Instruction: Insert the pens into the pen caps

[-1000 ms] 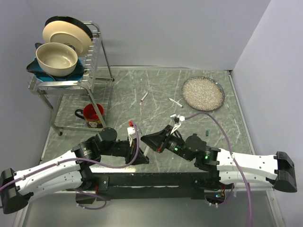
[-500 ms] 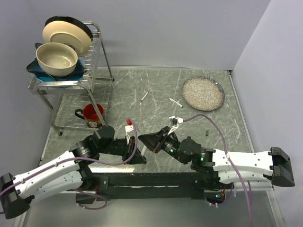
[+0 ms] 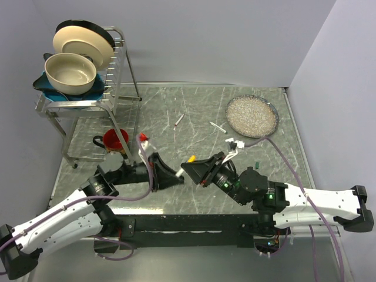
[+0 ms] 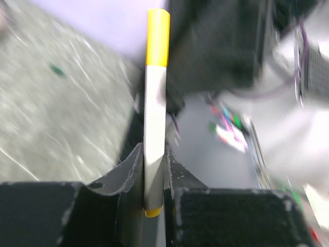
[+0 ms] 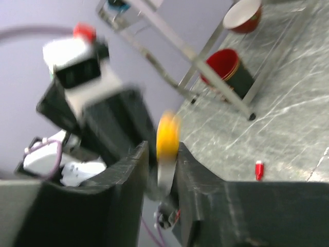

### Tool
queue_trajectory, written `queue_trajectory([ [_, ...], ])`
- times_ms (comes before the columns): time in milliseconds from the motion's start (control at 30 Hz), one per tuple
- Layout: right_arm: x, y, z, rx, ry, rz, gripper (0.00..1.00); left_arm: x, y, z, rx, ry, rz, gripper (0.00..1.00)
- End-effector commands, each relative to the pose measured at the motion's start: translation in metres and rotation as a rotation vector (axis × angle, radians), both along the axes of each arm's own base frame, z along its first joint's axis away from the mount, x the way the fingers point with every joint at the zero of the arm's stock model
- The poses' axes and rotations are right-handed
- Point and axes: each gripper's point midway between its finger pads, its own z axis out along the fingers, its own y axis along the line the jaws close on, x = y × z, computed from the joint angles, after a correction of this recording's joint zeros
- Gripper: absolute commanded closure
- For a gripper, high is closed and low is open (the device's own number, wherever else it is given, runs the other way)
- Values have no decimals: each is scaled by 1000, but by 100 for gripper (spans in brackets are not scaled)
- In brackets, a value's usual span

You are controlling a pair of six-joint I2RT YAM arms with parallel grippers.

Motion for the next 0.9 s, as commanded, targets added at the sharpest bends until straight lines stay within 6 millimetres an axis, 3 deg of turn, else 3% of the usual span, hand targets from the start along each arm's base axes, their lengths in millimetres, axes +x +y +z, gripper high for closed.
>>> queue_trajectory([
  [0,-40,25,4,-57,-19,219,52,60,9,45,-136,-34,292,99],
  [200,-26,5,21,-33,-13,128,34,58,7,36,-105,-21,274,99],
  [367,-18,-33,12,-38,39,49,28,67,9,14,-52,14,328,99],
  [500,-18,-59,-6,-45,86,16,27,83,7,-7,-29,89,396,99],
  [567,-13,-71,-13,-56,99,-22,26,92,2,-32,12,154,421,99],
  [600,-12,-79,-12,-38,104,-33,26,96,-1,-34,-6,183,433,99],
  [733,-7,-99,-19,-34,131,-90,24,109,-18,-73,31,328,488,99],
  [767,-4,-104,-25,-55,137,-114,23,115,-25,-97,91,371,516,99],
  [800,-3,-106,-28,-57,149,-123,23,107,-36,-108,130,392,513,99],
  [833,-3,-108,-31,-65,152,-128,23,118,-39,-114,165,404,589,99],
  [867,-3,-110,-35,-75,155,-129,23,119,-46,-139,236,432,614,99],
])
